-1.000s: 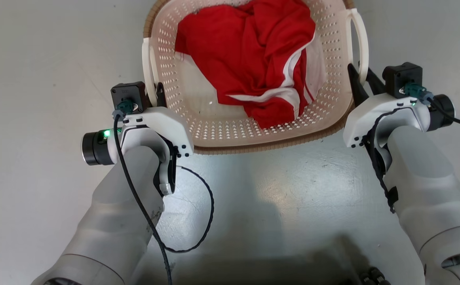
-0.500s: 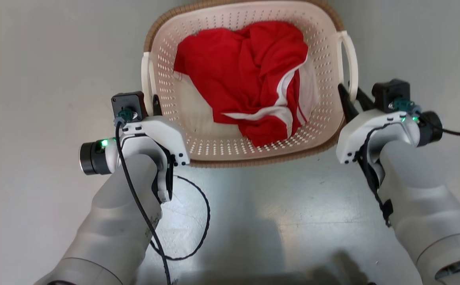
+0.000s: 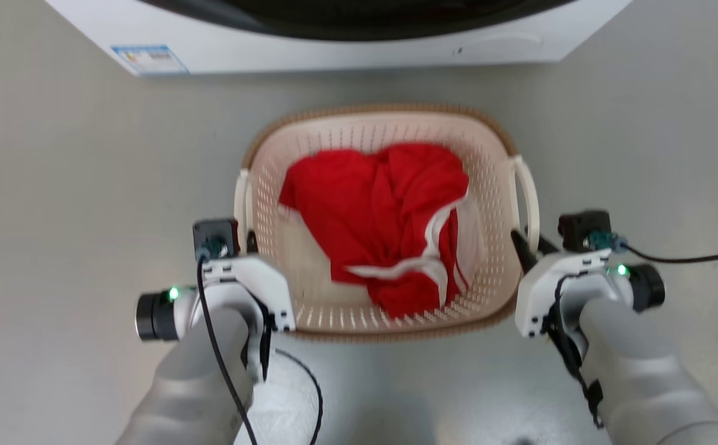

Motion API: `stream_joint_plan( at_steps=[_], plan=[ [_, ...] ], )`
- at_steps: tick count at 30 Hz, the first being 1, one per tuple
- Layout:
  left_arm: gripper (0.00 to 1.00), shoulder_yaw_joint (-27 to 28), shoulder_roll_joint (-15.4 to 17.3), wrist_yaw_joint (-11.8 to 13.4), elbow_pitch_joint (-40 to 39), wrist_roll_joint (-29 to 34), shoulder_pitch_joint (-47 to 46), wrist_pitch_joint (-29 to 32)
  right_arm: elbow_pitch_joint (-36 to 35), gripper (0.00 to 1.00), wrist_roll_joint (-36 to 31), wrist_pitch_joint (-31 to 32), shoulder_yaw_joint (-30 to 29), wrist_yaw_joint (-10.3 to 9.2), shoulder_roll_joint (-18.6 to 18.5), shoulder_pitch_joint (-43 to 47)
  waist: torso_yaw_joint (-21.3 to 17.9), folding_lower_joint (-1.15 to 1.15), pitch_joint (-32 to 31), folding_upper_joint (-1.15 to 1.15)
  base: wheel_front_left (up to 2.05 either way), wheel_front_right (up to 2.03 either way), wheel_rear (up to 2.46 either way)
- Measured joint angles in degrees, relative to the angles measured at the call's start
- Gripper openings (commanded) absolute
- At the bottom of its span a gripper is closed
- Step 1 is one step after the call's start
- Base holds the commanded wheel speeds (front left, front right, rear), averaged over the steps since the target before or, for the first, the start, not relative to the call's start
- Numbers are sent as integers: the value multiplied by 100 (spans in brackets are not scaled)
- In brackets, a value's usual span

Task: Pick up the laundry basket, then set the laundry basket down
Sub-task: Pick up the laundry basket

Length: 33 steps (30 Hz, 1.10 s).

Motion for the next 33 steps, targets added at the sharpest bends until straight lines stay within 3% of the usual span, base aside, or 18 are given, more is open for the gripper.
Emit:
stream_joint_plan(
  at_steps=[15,33],
  plan=[
    [0,-668,12,-296,438,-449,796,127,-120,0,1082,586,818,5,26,1016,-185,0,-1410,0,0,0,0],
    [0,-1523,55,-183,164,-1210,1871,396,36,0,1616,902,1400,4,18,1854,-148,0,-2913,0,0,0,0]
  ],
)
